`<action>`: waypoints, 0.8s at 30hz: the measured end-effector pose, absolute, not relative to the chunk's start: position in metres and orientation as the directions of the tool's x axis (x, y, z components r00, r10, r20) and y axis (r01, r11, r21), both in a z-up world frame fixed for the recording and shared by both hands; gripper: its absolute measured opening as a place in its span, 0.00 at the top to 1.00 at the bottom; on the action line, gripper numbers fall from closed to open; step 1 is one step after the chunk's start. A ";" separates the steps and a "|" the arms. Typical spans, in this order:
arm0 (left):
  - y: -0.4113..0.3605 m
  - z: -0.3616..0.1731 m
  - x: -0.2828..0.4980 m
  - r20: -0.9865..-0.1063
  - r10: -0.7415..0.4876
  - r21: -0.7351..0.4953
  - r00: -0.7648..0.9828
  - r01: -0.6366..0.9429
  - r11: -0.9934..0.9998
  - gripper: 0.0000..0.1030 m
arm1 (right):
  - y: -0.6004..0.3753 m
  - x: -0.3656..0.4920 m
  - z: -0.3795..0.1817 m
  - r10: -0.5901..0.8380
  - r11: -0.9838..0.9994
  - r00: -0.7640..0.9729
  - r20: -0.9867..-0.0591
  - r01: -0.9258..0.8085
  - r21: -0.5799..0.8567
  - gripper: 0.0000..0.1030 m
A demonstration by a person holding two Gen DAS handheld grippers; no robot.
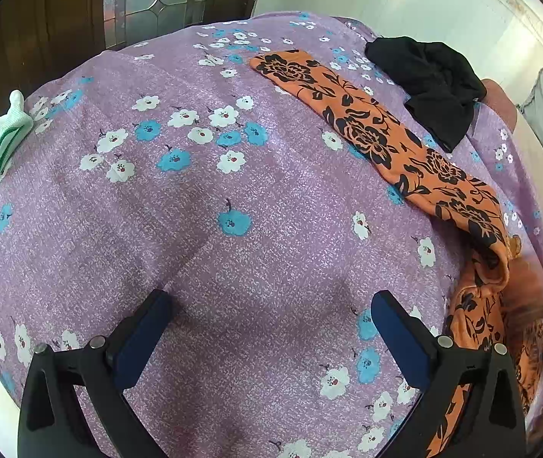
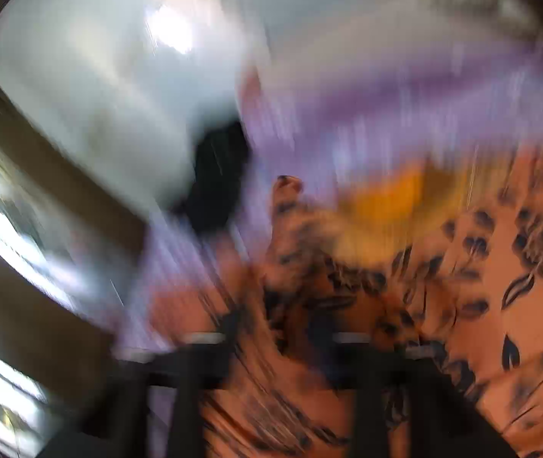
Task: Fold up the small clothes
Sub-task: 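Grasp the sleeve cuff with the right tool and fold it across the blouse body, then grasp the other sleeve with the left tool and fold it over the body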
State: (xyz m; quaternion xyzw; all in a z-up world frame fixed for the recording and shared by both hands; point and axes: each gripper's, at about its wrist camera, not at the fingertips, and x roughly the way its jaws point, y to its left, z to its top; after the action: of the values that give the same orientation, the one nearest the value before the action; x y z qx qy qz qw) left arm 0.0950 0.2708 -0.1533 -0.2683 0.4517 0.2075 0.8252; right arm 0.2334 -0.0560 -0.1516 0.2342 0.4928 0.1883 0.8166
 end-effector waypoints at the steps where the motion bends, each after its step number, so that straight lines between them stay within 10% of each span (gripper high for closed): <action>1: 0.272 -0.153 0.095 -0.855 0.094 -0.262 0.509 -0.582 0.770 0.00 | -0.055 0.232 -0.169 0.538 0.822 0.415 -0.734 -0.066 0.566 0.31; 9: 0.271 -0.152 0.096 -0.855 0.111 -0.264 0.506 -0.609 0.748 0.00 | -0.076 0.231 -0.109 0.597 0.759 0.529 -0.603 -0.128 0.638 0.19; 16: 0.269 -0.153 0.097 -0.859 0.122 -0.242 0.497 -0.603 0.760 0.00 | -0.015 0.249 -0.171 0.793 0.571 0.288 -0.537 -0.047 0.819 0.19; 24: 0.271 -0.141 0.090 -0.797 0.019 -0.393 0.604 -0.543 0.742 0.00 | 0.001 0.216 -0.119 0.569 0.812 0.511 -0.644 -0.230 0.536 0.18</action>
State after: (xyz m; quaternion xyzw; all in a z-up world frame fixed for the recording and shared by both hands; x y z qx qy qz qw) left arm 0.0897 0.2711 -0.1408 -0.3175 0.4122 0.1678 0.8373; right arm 0.2159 0.0010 -0.1191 0.1954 0.4347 0.2359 0.8469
